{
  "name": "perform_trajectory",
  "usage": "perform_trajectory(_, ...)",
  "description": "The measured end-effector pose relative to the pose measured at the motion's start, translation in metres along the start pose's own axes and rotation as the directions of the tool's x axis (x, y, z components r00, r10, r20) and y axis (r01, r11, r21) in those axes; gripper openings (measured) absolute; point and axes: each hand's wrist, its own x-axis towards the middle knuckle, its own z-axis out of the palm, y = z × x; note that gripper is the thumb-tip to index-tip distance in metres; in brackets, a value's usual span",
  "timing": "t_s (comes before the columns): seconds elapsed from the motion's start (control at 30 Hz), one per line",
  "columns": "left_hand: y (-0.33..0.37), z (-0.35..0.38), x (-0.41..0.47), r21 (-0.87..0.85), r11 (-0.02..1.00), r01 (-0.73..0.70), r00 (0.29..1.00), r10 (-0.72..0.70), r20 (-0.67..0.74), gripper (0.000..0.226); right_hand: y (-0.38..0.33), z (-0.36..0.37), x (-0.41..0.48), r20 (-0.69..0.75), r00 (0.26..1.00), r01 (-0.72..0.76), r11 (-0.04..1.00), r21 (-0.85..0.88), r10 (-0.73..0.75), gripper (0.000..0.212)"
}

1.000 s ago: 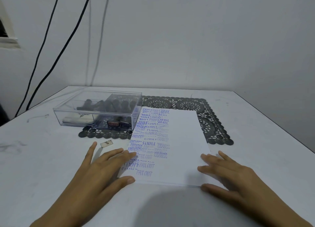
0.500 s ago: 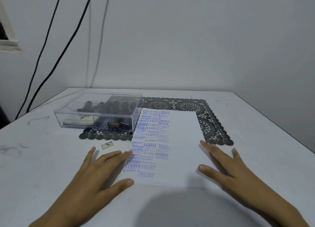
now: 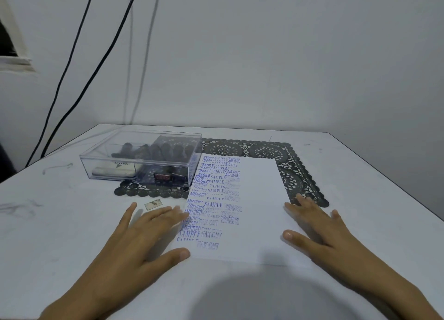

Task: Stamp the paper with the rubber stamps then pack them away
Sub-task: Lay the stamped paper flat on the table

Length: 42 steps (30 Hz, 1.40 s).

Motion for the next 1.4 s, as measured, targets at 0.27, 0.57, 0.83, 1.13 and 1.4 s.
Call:
perform_trajectory(0.27, -0.065, -0.023, 0.081, 0.361, 0.932, 0.032, 0.977, 0.046, -0.207, 0.074, -0.005, 0.006, 0.000, 0.033, 0.999, -0.018, 1.000, -0.023, 0.019, 0.076)
perform_trajectory(0.57, -0.074, 0.003, 0.107, 0.479, 0.869, 0.120, 0.953, 0.034, -0.300, 0.051, -0.001, 0.010, 0.002, 0.042, 0.999, -0.021, 0.991, -0.135, 0.026, 0.091)
perform_trajectory(0.83, -0.068, 0.003, 0.115, 0.484, 0.866, 0.129, 0.933, 0.060, -0.355, 0.045, -0.003, 0.011, 0.002, 0.047, 0.998, -0.027, 0.989, -0.145, 0.034, 0.090)
perform_trajectory(1.13, -0.071, 0.003, 0.116, 0.433, 0.894, 0.119, 0.934, 0.047, -0.354, 0.045, -0.001, 0.007, 0.005, 0.070, 0.996, -0.034, 0.988, -0.154, 0.045, 0.093)
perform_trajectory(1.4, -0.041, -0.006, 0.077, 0.065, 0.998, 0.005, 0.958, 0.014, -0.285, 0.069, -0.001, -0.002, 0.001, 0.071, 0.997, 0.015, 0.999, -0.049, -0.012, 0.094)
